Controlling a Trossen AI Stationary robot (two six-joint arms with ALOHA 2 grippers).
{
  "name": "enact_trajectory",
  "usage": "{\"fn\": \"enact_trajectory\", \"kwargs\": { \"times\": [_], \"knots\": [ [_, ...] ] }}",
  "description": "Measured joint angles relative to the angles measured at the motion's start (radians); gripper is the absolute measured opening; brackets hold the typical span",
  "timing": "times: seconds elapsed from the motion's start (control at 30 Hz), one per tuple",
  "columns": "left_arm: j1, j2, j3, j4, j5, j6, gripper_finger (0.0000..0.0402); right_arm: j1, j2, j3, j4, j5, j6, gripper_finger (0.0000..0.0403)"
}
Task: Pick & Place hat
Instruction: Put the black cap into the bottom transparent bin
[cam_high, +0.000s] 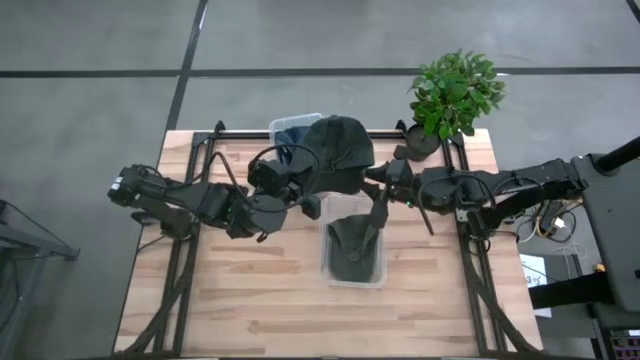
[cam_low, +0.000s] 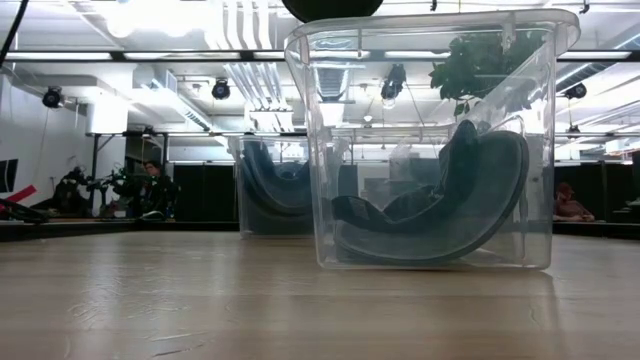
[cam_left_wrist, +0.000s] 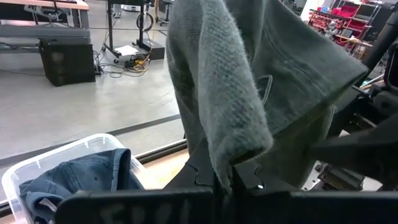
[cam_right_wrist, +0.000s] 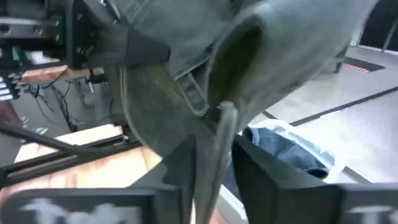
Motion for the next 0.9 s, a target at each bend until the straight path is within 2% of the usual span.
{"fn": "enact_trajectory", "kwargs": {
  "times": [0.17, 0.2, 0.3, 0.53, 0.9],
  "knots": [
    [-0.001, 0.000, 0.000, -0.010, 0.008, -0.002, 0.0005, -0.007, -0.004, 0.002, -0.001, 0.023, 0.023, 0.0023],
    [-0.001, 0.000, 0.000, -0.012, 0.012, -0.004, 0.0005, -0.007, -0.006, 0.000, -0.003, 0.038, 0.026, 0.0018],
    [-0.001, 0.000, 0.000, -0.014, 0.028, -0.004, 0.0009, -0.006, -0.010, 0.000, -0.024, 0.057, 0.061, 0.0015],
    [-0.001, 0.000, 0.000, -0.016, 0.038, -0.003, 0.0048, -0.006, -0.016, 0.000, -0.035, 0.065, 0.090, 0.0011],
    [-0.001, 0.000, 0.000, -0.026, 0.031, 0.018, 0.0054, -0.004, -0.018, -0.001, -0.038, 0.074, 0.101, 0.0010]
  ]
}}
